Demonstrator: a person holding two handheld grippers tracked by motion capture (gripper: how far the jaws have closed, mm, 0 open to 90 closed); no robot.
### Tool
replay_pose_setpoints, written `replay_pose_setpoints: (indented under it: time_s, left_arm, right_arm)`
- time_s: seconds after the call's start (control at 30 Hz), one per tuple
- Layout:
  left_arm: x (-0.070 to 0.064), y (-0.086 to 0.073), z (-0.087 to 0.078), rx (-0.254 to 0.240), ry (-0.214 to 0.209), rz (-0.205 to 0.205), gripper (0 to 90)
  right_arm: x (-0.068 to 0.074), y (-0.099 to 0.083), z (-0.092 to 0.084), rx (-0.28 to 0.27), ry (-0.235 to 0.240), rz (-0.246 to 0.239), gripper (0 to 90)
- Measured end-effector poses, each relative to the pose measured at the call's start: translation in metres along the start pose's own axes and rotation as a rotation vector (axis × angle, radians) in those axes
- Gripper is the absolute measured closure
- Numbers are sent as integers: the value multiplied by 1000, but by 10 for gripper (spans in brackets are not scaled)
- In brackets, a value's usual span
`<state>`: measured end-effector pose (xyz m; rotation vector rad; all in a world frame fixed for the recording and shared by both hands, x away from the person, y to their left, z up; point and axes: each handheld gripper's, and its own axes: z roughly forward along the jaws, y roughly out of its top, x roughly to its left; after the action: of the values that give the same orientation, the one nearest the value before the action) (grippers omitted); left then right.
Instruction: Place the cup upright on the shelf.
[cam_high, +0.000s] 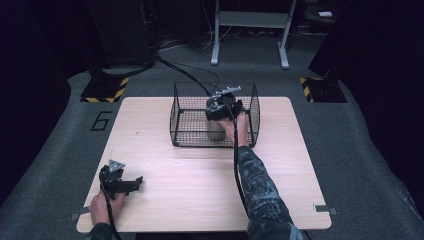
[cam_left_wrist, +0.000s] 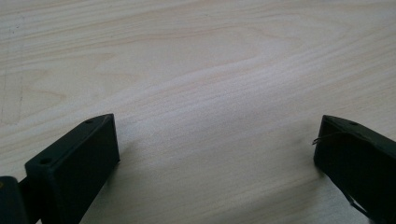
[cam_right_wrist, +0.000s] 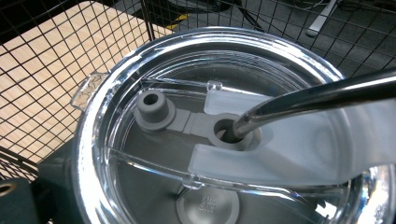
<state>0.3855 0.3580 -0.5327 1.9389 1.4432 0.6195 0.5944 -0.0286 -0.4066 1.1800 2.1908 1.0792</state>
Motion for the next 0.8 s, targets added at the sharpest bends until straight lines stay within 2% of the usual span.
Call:
replay_pose_setpoints:
  time_s: [0.03, 0.17, 0.37, 0.67, 0.8]
  left_arm:
    - [0, 0, 0, 0, 0, 0, 0]
    - [0, 0, 0, 0, 0, 0, 0]
    - [0, 0, 0, 0, 0, 0, 0]
    - [0, 0, 0, 0, 0, 0, 0]
    - [0, 0, 0, 0, 0, 0, 0]
  right_arm:
    - [1, 0, 0, 3, -1, 19, 31]
    - [1, 2, -2, 13, -1, 24, 0]
    - [-2, 5, -11, 50, 23, 49, 0]
    - [-6, 5, -42, 64, 39, 59, 0]
    - [-6, 2, -56, 64, 45, 44, 0]
